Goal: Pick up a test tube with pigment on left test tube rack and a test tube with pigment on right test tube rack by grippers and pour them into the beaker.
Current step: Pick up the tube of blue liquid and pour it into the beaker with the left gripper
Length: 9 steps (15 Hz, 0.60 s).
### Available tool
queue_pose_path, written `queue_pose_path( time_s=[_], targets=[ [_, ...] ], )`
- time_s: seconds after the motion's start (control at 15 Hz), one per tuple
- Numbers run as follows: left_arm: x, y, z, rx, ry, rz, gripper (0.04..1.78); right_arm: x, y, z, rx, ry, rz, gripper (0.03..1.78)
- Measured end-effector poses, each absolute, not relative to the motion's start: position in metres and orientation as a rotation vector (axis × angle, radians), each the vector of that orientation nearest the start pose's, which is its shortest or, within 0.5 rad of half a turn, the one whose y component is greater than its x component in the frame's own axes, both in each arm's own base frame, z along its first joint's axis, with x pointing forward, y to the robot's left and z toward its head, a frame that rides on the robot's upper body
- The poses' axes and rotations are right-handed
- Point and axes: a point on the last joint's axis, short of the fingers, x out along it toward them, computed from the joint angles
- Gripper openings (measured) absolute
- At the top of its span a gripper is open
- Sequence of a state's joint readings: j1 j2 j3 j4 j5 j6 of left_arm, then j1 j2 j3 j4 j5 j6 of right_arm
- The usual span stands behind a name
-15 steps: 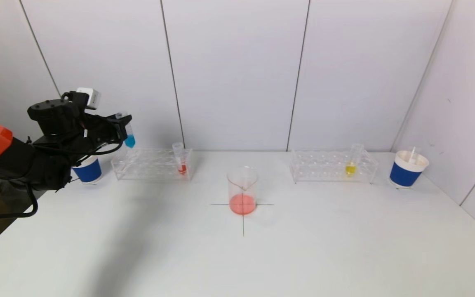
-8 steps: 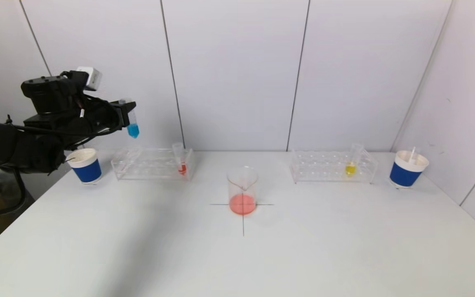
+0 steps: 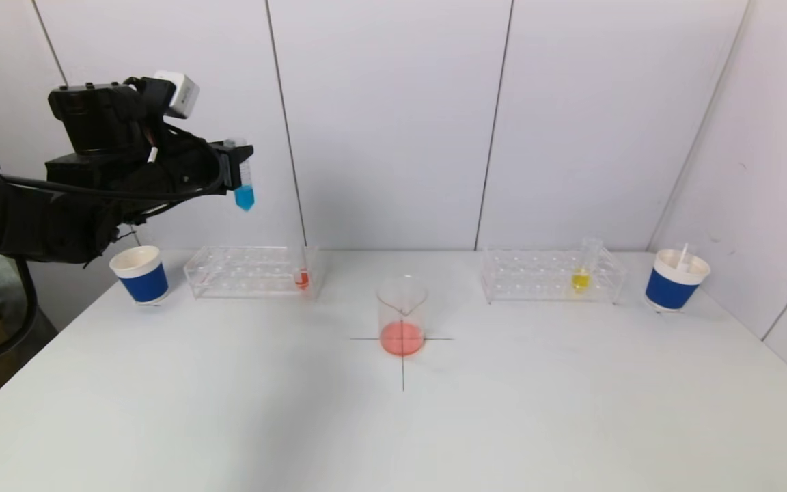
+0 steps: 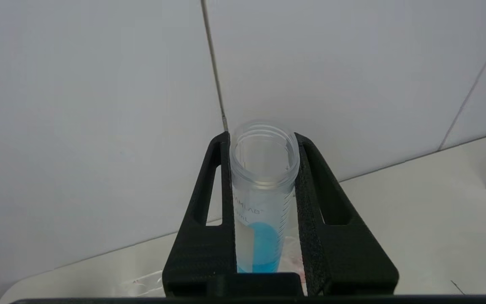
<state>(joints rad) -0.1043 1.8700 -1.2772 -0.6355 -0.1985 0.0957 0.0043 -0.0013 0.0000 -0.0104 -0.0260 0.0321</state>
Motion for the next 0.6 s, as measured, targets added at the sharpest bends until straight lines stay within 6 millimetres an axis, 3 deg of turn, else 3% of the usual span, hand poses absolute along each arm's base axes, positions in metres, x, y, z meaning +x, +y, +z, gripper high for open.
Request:
queue_pose_path(
  time_s=[0.33,0.6],
  targets=[
    [0.366,-0.071,0.271,0.174,-0.086,-0.334,0.44,-0.023,-0.001,0.077,0.032,-0.012,-0.022,1.77],
    [0.362,-0.092,0.272,0.257,-0.095,-0.379,0.44,-0.023,-0.001,0.077,0.032,-0.012,-0.021,1.77]
  ],
)
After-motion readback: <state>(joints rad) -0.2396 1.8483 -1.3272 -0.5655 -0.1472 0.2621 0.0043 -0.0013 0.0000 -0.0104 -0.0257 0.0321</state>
